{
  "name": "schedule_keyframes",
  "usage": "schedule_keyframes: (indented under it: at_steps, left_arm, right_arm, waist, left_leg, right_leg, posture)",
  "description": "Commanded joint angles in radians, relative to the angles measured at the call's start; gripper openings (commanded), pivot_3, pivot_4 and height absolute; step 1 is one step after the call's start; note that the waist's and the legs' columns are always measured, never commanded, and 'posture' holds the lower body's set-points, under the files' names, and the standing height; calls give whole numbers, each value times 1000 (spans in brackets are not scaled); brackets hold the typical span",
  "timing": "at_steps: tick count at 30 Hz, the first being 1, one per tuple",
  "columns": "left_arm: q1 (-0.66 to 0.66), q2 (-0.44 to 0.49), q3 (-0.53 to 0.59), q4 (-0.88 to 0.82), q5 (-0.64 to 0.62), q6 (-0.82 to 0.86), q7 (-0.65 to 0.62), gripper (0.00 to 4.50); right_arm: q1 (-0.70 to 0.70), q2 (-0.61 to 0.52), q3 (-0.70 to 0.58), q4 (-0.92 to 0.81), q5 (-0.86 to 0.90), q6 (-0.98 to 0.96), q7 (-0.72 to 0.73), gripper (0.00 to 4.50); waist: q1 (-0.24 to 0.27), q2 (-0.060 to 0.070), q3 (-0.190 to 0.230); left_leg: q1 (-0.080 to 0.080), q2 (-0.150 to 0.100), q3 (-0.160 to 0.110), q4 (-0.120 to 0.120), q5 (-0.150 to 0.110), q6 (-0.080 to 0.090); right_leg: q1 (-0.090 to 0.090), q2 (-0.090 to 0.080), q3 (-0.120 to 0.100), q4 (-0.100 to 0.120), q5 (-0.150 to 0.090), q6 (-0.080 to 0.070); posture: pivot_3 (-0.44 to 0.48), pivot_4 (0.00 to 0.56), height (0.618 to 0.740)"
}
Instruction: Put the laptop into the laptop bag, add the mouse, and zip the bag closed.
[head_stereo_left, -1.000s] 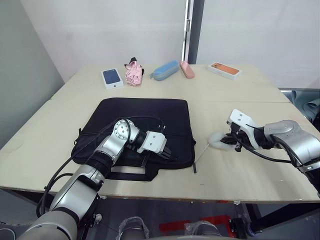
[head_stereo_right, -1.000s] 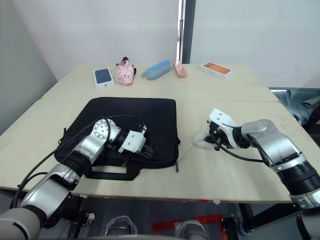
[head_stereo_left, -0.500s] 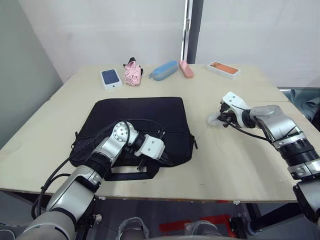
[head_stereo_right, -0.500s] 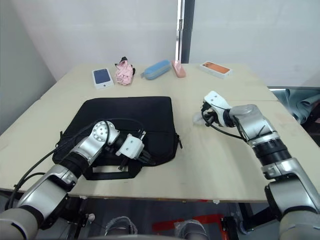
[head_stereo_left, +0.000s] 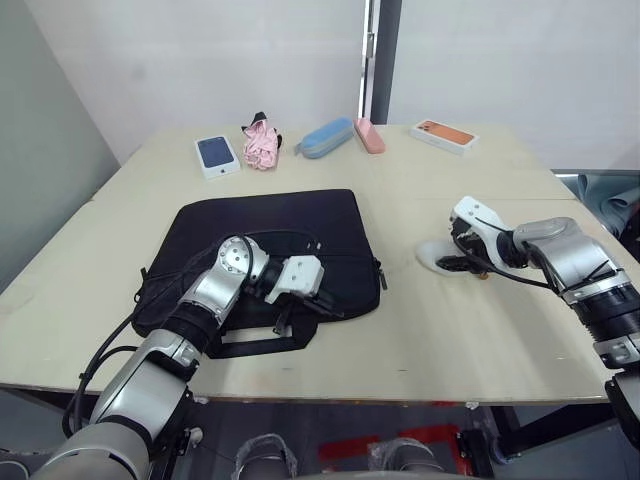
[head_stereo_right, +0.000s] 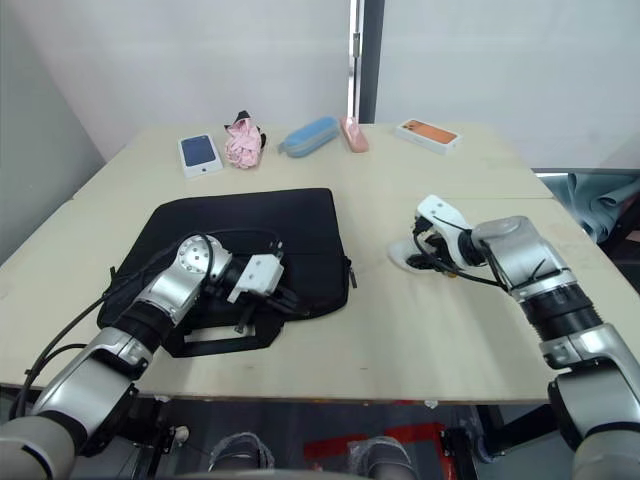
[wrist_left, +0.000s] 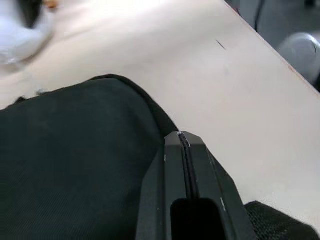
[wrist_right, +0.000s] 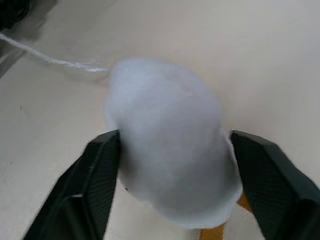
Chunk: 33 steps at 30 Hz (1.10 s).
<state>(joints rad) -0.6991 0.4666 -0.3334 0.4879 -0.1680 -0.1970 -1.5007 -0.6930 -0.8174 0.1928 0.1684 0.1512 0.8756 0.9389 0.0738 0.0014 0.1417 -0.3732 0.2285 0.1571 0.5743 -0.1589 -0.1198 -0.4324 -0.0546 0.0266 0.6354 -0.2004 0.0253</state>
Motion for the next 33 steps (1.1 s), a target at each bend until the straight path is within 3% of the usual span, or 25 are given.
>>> schedule_keyframes:
  at_steps: [1, 4, 5, 11, 17, 21, 25, 30, 33]
  left_arm:
    - [-34, 66, 114, -153, -123, 174, -2, 0]
    - [-31, 137, 183, -256, -183, 287, 7, 0]
    - [-30, 166, 209, -284, -208, 341, 12, 252]
    - [38, 379, 369, -348, -293, 512, 5, 2286]
    - [228, 615, 569, -228, -281, 545, 10, 4412]
    - [394, 708, 696, -177, -268, 528, 5, 4462]
    - [588, 797, 834, -73, -273, 642, -30, 4462]
    - [606, 823, 939, 53, -287, 661, 20, 4462]
    - [598, 835, 948, 109, -278, 663, 26, 4462]
  right_arm:
    - [-69, -33, -136, -9, 74, 65, 15, 4474]
    - [-78, -83, -223, -27, 155, 135, 64, 4474]
    - [-66, -108, -248, -36, 183, 146, 90, 4494]
    - [97, -231, -412, -160, 325, 140, 209, 4500]
    - [395, -275, -660, -304, 402, 23, 298, 4500]
    - [495, -269, -772, -317, 438, 7, 300, 4500]
    - [615, -261, -864, -377, 472, 19, 315, 4500]
    - [700, -263, -931, -420, 512, 43, 299, 4500]
    - [711, -264, -937, -426, 531, 50, 283, 4500]
  waist:
    - [2, 0, 1]
    - [14, 0, 1]
    - [18, 0, 1]
    - [30, 0, 1]
    - [24, 0, 1]
    - [23, 0, 1]
    - [23, 0, 1]
    - [31, -1, 1]
    - [31, -1, 1]
  left_leg:
    - [-4, 1, 0, 0, 0, 0]
    - [-12, 2, -1, -1, 4, 5]
    - [-12, 2, 0, -1, 5, 6]
    - [-13, 3, 0, -7, 2, 5]
    - [-11, 4, 0, -6, -2, 5]
    - [-11, 4, 0, -3, -7, 0]
    - [-9, 4, 0, -1, -7, 0]
    - [-9, 4, 0, 0, -7, 1]
    - [-8, 3, 0, 1, -7, 1]
  right_leg:
    - [-4, 1, 0, 0, 0, 0]
    - [-9, 3, -1, -5, 0, 0]
    - [-9, 4, -2, -6, 0, -1]
    - [-7, 5, -4, -15, -3, -1]
    - [-7, 4, -3, -15, -3, 0]
    - [-5, 3, -3, -14, -3, 0]
    - [-4, 3, -3, -14, -3, 0]
    - [-3, 3, -4, -13, -3, 1]
    - [-1, 2, -3, -13, -3, 1]
  posture:
    - [0, 150, 740]
    - [0, 150, 740]
    - [0, 150, 740]
    - [0, 150, 740]
    - [0, 150, 740]
    - [0, 150, 740]
    - [0, 150, 740]
    - [0, 150, 740]
    - [0, 150, 740]
